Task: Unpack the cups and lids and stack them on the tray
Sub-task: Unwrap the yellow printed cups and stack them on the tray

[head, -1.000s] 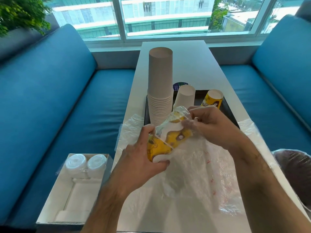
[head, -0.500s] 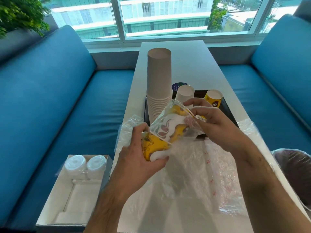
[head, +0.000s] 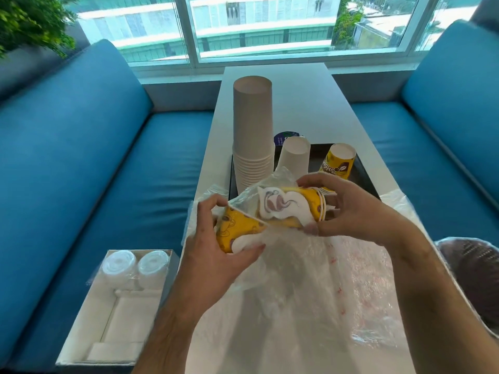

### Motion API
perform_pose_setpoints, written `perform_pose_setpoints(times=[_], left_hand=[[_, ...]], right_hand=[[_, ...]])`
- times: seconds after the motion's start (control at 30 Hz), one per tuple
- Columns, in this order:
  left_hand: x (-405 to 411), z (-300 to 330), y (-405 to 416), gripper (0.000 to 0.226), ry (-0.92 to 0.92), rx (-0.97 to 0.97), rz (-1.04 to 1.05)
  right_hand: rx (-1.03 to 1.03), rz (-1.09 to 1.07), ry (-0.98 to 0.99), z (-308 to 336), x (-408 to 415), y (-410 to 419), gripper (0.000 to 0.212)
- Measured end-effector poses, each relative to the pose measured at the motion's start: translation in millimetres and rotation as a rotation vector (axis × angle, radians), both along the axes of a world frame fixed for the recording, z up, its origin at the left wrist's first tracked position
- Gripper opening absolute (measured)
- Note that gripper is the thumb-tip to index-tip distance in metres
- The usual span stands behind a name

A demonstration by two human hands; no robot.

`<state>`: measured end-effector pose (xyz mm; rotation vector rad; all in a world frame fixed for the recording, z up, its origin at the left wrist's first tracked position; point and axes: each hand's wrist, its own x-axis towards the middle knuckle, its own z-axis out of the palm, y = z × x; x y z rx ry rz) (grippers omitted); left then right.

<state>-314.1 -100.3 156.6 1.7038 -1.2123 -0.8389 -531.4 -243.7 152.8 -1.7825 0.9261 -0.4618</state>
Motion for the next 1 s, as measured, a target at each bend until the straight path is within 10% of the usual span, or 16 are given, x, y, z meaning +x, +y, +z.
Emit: perform_pose_setpoints(times=[0.37, 1.0], left_hand=[[1, 2, -4, 0.073, 0.077, -0.050, 0.055], [4, -7, -15, 0.076, -0.002, 0.022, 0.061]], right_hand=[[-0.293, -0.415, -0.109, 3, -21, -30, 0.073], [-0.126, -0.594, 0.072, -51, -15, -77, 0.077]])
